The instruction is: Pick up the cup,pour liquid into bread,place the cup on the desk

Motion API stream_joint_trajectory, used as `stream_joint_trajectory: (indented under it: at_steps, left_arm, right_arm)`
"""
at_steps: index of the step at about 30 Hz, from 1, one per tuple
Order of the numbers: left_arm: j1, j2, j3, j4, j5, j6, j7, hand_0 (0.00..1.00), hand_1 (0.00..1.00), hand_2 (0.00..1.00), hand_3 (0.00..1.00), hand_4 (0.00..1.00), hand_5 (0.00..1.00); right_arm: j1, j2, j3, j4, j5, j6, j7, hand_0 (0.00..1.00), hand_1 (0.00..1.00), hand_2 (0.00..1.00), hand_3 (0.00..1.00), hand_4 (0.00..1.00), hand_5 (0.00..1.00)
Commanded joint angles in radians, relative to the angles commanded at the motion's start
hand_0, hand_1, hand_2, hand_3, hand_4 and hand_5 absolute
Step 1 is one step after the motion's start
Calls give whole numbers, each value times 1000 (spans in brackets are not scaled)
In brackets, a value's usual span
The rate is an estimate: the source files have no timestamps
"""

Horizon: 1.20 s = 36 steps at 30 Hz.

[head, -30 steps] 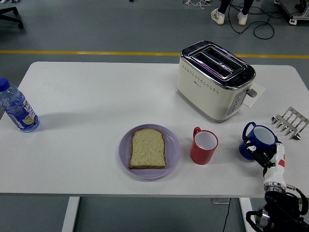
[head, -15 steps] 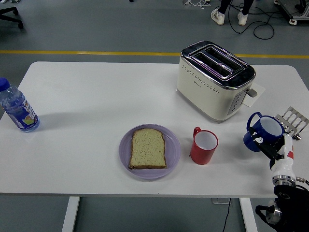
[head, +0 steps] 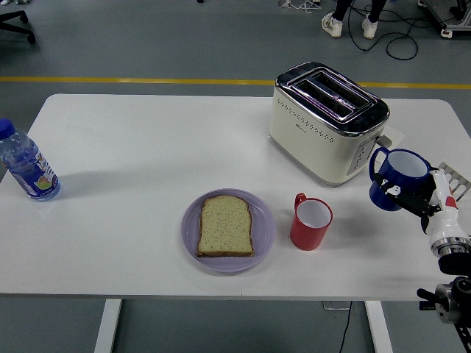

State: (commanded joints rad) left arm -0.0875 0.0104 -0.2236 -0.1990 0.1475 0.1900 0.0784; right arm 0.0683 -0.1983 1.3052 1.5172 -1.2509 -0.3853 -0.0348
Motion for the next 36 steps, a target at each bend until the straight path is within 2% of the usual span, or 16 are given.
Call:
stream_joint_trajectory:
  at_steps: [9,19,27,36]
  left_arm:
    - [-6,2,-12,-1,3,0,0,633,641,651,503,240,863]
    - [-8,2,-14,-1,2,1,0,633,641,651,503,240,862]
    - [-10,1,-13,-2,-1,1,0,633,640,651,503,240,863]
    - [-9,1,-16,-2,-9,1,0,633,642,651,503,240,863]
  right_arm:
    - [22,-14,-9,112,-64,17,-48,398,397,568,558,662,2]
    - [87,-25,-70,185,-138,55,-180,378,384,562,559,658,2]
    - [216,-67,-201,164,-188,60,-241,371,375,553,559,648,2]
    - [334,-82,-325,122,-292,73,-292,378,376,553,560,647,2]
